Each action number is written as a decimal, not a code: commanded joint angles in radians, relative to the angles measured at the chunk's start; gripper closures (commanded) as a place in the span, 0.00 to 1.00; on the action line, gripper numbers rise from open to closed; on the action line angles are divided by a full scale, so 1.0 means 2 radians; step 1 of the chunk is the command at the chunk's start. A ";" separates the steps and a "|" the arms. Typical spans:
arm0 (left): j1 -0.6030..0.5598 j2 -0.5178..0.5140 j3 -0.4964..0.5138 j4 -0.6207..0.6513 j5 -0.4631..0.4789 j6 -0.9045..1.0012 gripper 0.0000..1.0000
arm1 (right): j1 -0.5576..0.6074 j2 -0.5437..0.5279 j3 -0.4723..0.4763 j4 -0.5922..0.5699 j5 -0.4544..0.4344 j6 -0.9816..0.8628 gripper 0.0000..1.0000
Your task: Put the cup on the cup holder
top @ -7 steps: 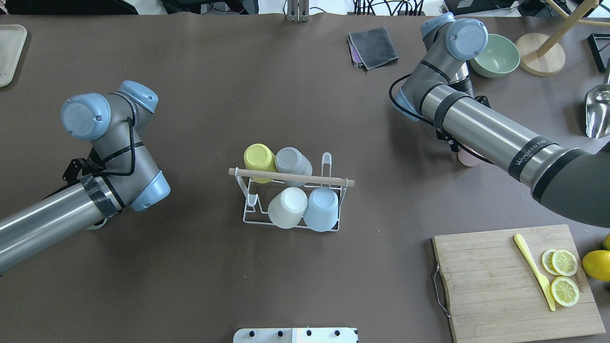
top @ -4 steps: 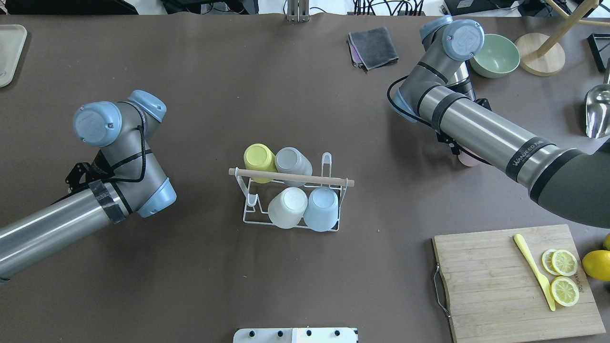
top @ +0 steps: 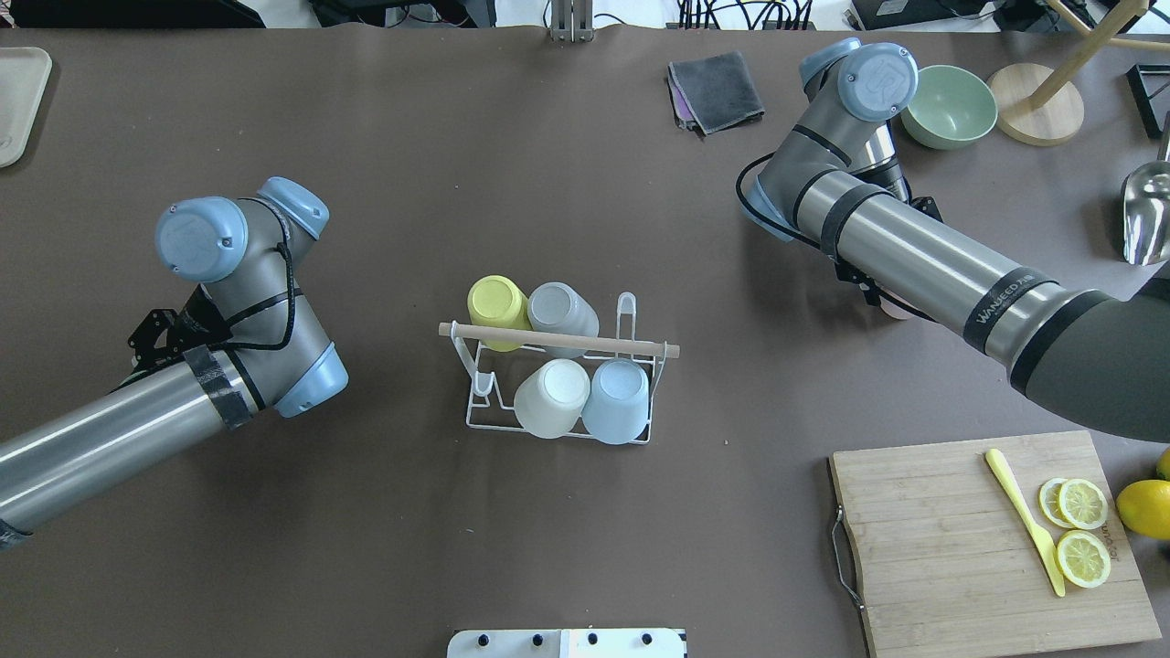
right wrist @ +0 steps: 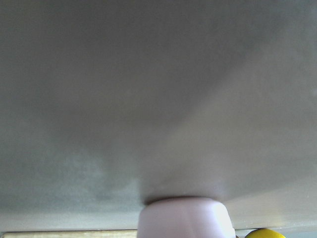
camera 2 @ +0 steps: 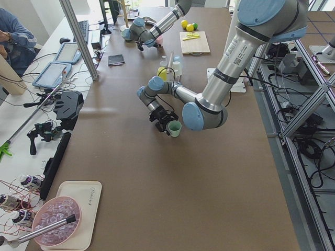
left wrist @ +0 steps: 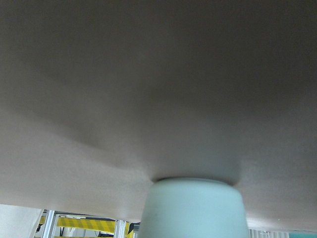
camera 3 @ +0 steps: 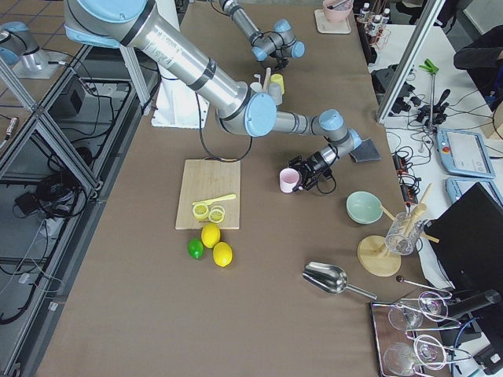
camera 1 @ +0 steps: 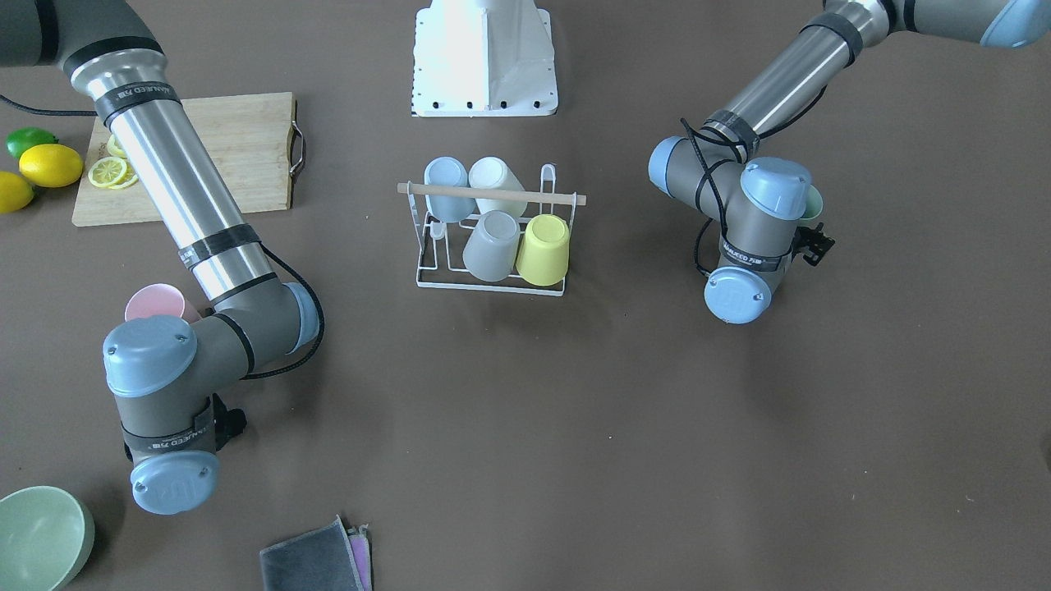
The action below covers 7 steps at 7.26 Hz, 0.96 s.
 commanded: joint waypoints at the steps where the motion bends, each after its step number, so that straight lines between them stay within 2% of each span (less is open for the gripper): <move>1: 0.004 -0.003 0.001 0.015 0.011 0.001 0.02 | -0.002 -0.001 0.001 -0.006 -0.001 0.000 0.00; 7: 0.013 -0.003 0.006 0.020 0.031 0.002 0.02 | -0.005 -0.005 0.008 -0.016 -0.008 -0.001 0.00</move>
